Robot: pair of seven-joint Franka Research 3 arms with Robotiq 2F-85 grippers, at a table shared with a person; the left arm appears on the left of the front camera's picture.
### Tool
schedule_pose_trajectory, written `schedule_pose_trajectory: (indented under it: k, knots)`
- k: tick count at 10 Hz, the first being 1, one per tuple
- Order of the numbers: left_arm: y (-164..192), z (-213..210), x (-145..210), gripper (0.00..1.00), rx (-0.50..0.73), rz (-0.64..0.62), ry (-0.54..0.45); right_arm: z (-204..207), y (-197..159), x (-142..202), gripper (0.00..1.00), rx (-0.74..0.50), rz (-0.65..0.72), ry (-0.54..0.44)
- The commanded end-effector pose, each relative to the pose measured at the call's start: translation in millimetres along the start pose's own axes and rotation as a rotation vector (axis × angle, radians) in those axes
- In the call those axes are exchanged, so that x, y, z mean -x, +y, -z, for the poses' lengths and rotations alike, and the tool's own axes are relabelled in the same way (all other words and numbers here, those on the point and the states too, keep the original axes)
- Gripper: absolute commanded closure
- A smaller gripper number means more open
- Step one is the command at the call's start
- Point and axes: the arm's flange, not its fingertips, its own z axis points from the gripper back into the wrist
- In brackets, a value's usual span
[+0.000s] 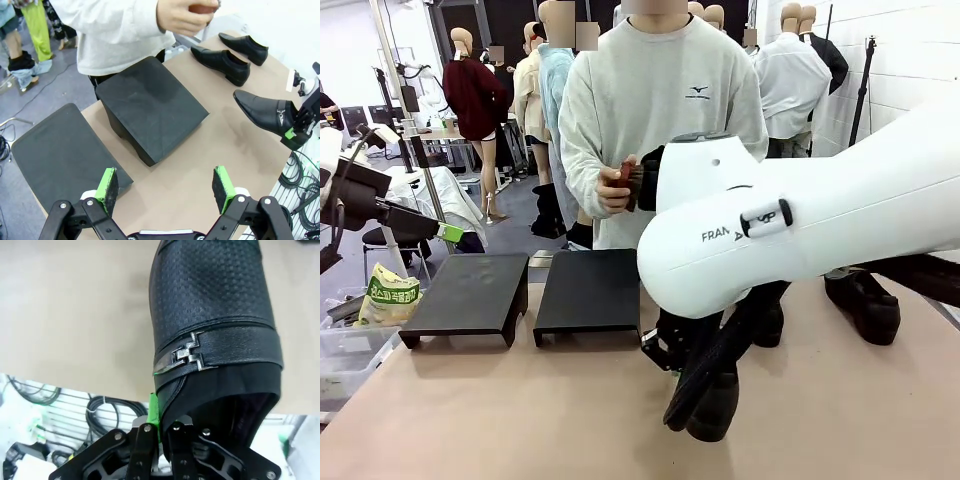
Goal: Organize the shoes by placing them on the stand.
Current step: Pick up one Shoe and place it in the middle of the table.
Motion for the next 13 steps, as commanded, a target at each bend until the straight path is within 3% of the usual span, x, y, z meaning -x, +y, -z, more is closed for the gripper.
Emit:
schedule_pose_trajectory:
  k: [1, 6, 7, 11, 12, 13]
  knots:
    - [2, 0, 1, 0.02, 0.013, -0.007, -0.008, 15, 7, -6, 1.0, -0.016, -0.028, -0.027]
    - [2, 0, 1, 0.02, 0.013, -0.007, -0.008, 60, 18, -18, 1.0, -0.025, 0.042, 0.044]
    - [2, 0, 1, 0.02, 0.013, -0.007, -0.008, 66, 18, -21, 0.92, -0.044, 0.045, 0.06]
    - [2, 0, 1, 0.02, 0.013, -0.007, -0.008, 71, 18, -19, 0.13, -0.069, 0.034, 0.07]
    - [2, 0, 1, 0.02, 0.013, -0.007, -0.008, 67, 15, -17, 0.0, -0.071, 0.033, 0.066]
    - [2, 0, 1, 0.02, 0.013, -0.007, -0.008, 64, 14, -17, 0.0, -0.07, 0.02, 0.08]
